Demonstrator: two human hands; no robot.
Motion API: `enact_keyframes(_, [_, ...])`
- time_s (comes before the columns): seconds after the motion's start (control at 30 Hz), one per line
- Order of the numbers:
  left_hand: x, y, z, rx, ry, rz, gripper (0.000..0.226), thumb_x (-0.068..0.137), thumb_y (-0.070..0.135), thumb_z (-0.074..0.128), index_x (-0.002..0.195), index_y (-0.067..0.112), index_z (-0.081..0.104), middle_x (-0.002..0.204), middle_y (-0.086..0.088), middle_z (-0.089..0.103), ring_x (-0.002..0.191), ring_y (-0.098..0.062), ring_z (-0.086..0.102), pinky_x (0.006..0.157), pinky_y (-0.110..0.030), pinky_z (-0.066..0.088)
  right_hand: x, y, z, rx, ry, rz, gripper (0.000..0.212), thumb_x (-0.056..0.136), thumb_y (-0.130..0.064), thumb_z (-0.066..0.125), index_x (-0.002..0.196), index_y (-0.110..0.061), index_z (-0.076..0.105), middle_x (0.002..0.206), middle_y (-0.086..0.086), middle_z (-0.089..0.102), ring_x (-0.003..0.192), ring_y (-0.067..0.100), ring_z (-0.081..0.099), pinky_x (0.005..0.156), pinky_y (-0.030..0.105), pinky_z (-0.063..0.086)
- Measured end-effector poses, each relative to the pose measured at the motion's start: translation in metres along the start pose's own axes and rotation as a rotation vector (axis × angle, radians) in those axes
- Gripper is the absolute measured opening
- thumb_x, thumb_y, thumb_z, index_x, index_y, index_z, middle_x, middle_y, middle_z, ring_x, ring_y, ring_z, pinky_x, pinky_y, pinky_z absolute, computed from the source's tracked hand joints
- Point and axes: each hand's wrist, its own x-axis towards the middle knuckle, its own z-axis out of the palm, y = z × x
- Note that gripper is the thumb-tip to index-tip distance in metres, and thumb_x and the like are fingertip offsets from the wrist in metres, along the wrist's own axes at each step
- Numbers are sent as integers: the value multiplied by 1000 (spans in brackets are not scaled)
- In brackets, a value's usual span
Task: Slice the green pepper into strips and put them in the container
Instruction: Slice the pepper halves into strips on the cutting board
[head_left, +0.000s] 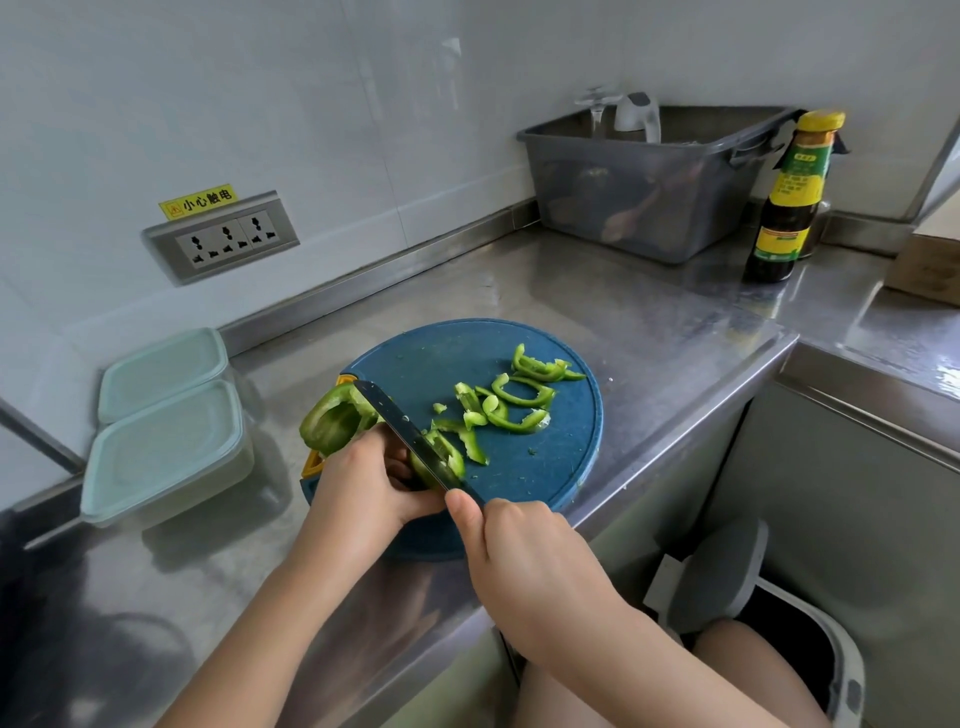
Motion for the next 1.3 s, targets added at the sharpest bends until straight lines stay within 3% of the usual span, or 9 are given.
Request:
enact_keyframes(0.3, [5,3,-2,18,4,-10,32,56,17,81,64,23,51,54,10,53,50,-3,54,52,-12,40,6,-10,-2,46,2,48,55,96,-55,15,61,-17,31,61,0,37,66,25,47,65,35,44])
enact_keyframes(0.43, [3,6,-6,4,-30,50,39,60,15,87,69,30,51,64,15,59,65,20,55,59,-3,41,15,-12,-5,72,-39,94,55,98,-53,17,60,-15,31,61,1,37,69,28,46,63,32,38])
enact_keyframes(0.63, [8,-5,-2,-65,-29,31,32,60,23,87,73,24,57,63,11,60,57,7,57,57,-10,47,28,-10,-14,181,-131,174,56,99,-52,19,61,-14,37,64,3,39,70,29,44,67,32,36])
enact_keyframes(0.77, [10,-9,0,-98,-47,18,39,57,20,90,82,20,60,65,9,61,55,6,57,55,-8,46,45,-7,-25,294,-273,310,50,100,-46,21,103,-10,57,69,4,43,53,18,43,64,31,38])
enact_keyframes(0.87, [10,-8,1,-100,-52,17,42,57,16,90,89,15,63,65,9,60,54,7,55,54,-6,44,55,-10,-39,420,-358,435,58,97,-55,23,81,-5,46,61,11,47,42,21,39,49,26,38])
enact_keyframes(1.0, [7,-8,0,-108,-70,30,44,57,13,90,93,15,63,72,4,63,60,4,57,57,-8,47,65,-27,-52,368,-564,536,59,95,-58,21,81,-3,41,64,13,38,53,25,34,52,33,28])
enact_keyframes(1.1, [6,-10,-5,-130,-103,44,44,59,9,88,90,23,62,80,-1,66,64,-1,59,58,-9,48,66,-28,-48,324,-489,510,59,98,-53,24,79,-1,44,65,14,42,55,25,40,59,35,38])
enact_keyframes(1.2, [6,-12,-6,-122,-101,46,43,59,5,86,91,21,63,82,-3,66,66,-7,59,57,-9,47,68,-29,-35,320,-296,400,44,103,-28,21,123,4,44,76,17,50,65,26,50,66,39,49])
enact_keyframes(1.3, [4,-13,-3,-153,-91,28,50,60,11,88,102,15,62,84,0,65,71,-10,60,60,-12,48,74,-36,-36,248,-408,500,60,101,-46,14,124,1,42,70,17,50,66,26,52,72,38,52])
